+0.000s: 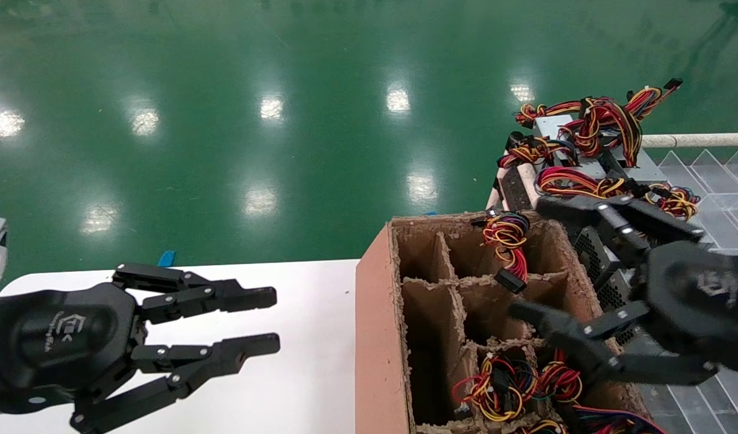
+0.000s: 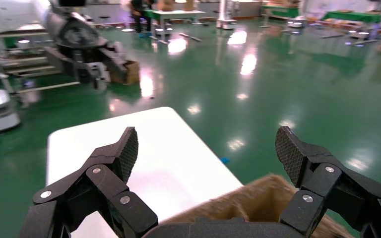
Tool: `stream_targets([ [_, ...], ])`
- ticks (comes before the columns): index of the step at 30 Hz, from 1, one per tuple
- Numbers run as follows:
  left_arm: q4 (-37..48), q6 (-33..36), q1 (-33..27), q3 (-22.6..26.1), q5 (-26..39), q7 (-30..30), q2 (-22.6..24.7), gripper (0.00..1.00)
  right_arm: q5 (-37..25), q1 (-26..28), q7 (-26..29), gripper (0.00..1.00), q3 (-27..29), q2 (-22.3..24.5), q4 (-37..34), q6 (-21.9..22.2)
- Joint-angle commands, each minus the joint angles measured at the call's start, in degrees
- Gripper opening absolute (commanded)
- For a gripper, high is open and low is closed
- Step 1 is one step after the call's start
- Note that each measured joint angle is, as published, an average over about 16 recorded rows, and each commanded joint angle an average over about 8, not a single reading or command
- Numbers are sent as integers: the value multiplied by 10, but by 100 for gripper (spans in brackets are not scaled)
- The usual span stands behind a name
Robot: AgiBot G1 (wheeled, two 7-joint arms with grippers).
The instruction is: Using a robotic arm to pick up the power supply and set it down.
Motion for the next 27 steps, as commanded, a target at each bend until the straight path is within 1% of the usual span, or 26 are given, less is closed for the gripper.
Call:
stream_targets([
  [1,0,0,0,0,0,0,0,100,3,14,-1,100,-22,-4,-1,-5],
  [13,0,0,0,0,0,0,0,100,24,102,-4,100,-152,-26,-5,-34],
  [18,0,0,0,0,0,0,0,100,31,131,-5,100,-196,-33,-6,-44],
  [23,0,0,0,0,0,0,0,100,35,144,-5,100,-216,-36,-7,-49],
  [27,0,0,0,0,0,0,0,100,35,142,-5,100,-212,-36,-7,-48],
])
